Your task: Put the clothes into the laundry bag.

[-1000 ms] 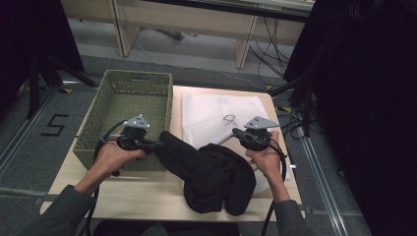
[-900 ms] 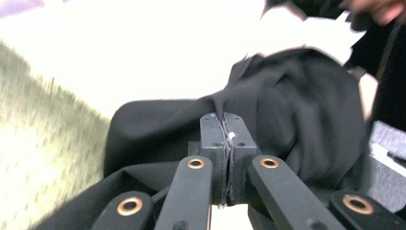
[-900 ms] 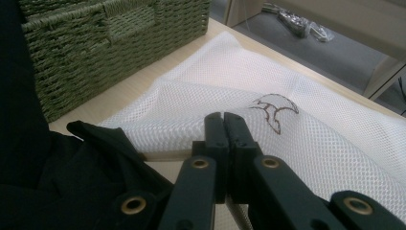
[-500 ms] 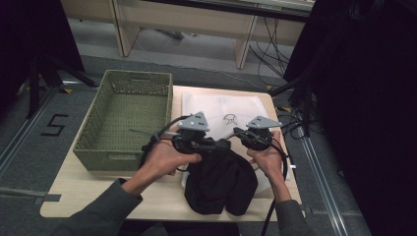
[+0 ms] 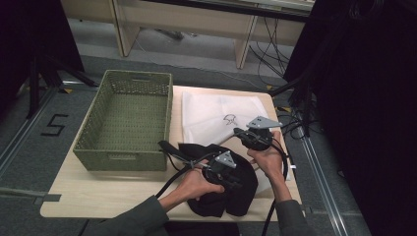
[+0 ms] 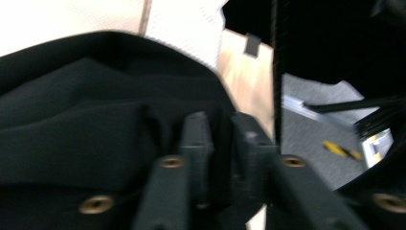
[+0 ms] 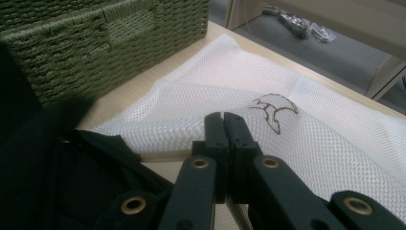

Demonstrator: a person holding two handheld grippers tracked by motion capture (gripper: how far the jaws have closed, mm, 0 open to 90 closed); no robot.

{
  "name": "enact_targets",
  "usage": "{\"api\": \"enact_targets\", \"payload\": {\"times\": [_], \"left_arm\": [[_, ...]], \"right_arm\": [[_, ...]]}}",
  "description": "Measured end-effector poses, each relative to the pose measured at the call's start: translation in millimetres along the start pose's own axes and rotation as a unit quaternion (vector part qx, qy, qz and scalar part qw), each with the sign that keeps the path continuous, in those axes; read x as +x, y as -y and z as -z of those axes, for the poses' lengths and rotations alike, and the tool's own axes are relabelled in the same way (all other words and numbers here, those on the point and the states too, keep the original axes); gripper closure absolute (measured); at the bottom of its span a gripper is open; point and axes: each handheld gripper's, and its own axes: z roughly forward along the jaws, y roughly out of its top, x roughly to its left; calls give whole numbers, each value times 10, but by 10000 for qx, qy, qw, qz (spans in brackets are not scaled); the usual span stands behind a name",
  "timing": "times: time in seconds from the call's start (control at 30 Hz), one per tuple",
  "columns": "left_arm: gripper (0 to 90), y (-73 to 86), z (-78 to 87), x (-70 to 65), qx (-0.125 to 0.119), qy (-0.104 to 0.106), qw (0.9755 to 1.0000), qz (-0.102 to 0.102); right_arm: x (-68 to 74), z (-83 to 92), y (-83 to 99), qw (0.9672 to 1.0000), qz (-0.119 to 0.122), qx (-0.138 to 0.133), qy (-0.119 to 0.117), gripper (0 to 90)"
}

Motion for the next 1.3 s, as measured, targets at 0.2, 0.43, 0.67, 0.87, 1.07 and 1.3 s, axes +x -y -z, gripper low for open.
{"api": "enact_targets", "payload": {"times": [0.2, 0.43, 0.67, 0.87, 1.07, 1.3], "left_arm": [[405, -88, 597, -28, -247, -575, 9972, -404], [369, 154, 1343, 323, 158, -1546, 9868, -460], [371, 403, 1521, 499, 492, -1776, 9815, -526], [372, 472, 1326, 634, 737, -2017, 9740, -727], [599, 492, 1070, 701, 1223, -1654, 9740, -946], [874, 414, 884, 624, 1014, -1370, 9804, -986]], "right_arm": [[5, 4, -2, 10000, -36, -3, -6, 900], [4, 3, -4, 10000, -22, -17, 15, 900], [1, 0, -6, 10000, 9, 1, 3, 900], [6, 0, -5, 10000, -12, 2, 11, 900], [2, -4, -2, 10000, 1, -5, 12, 900], [-1, 3, -3, 10000, -26, -8, 30, 900]]}}
